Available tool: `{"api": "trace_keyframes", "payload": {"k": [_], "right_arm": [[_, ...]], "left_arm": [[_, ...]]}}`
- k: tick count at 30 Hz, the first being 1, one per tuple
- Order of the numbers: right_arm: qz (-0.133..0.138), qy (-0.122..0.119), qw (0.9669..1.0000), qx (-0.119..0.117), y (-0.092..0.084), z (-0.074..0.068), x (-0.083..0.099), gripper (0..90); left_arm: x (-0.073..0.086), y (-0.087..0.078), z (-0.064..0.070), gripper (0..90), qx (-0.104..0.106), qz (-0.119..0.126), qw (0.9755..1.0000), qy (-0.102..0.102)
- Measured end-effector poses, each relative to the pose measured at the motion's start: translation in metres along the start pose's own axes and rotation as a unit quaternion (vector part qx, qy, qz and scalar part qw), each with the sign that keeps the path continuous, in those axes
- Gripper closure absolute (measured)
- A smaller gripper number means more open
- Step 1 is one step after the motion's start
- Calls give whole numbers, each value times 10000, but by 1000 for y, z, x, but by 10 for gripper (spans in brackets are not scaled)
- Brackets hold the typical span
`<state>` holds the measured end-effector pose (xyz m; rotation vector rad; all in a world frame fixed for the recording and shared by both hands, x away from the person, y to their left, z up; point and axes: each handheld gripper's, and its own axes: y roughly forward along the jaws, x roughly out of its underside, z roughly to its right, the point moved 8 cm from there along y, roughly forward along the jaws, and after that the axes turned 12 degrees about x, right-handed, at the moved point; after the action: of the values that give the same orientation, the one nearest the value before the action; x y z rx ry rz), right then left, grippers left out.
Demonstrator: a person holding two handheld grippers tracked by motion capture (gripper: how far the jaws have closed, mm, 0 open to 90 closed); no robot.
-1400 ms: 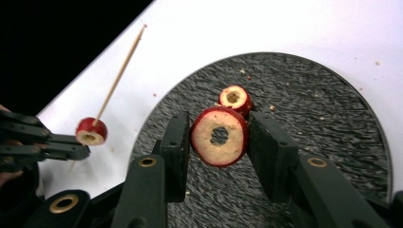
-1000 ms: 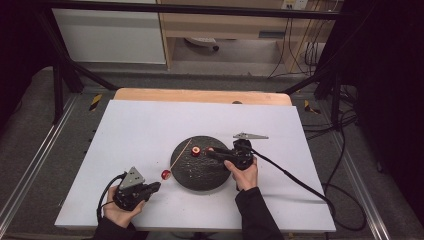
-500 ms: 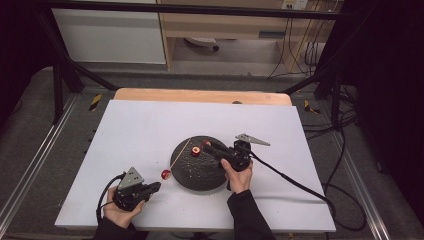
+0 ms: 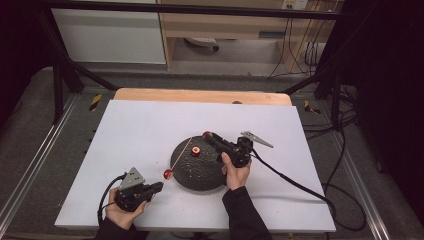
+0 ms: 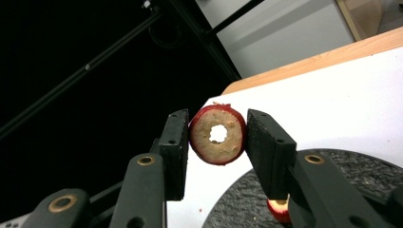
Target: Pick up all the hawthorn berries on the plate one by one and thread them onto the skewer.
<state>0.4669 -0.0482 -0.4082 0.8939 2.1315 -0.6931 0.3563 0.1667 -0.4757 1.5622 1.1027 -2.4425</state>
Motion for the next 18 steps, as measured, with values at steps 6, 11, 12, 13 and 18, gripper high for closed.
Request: {"api": "trace_keyframes", "payload": {"k": [6,11,12,13,18], "right_arm": [[228,140,9996,-6,3,0,-3,612],[319,156,9994,-27,7,-6,-4,612],[380,97,9992,-29,9,-6,-5,612],[384,139,9992,-26,10,-8,-5,612],[435,169,9989,-67,15,-13,-3,612]], "left_arm": [[-2,3,3,883,45,56,10000,-40],[-3,5,6,883,90,110,9999,-82],[-4,6,6,883,89,126,9998,-93],[-4,6,7,883,105,142,9998,-103],[-5,7,8,883,117,168,9997,-130]]}}
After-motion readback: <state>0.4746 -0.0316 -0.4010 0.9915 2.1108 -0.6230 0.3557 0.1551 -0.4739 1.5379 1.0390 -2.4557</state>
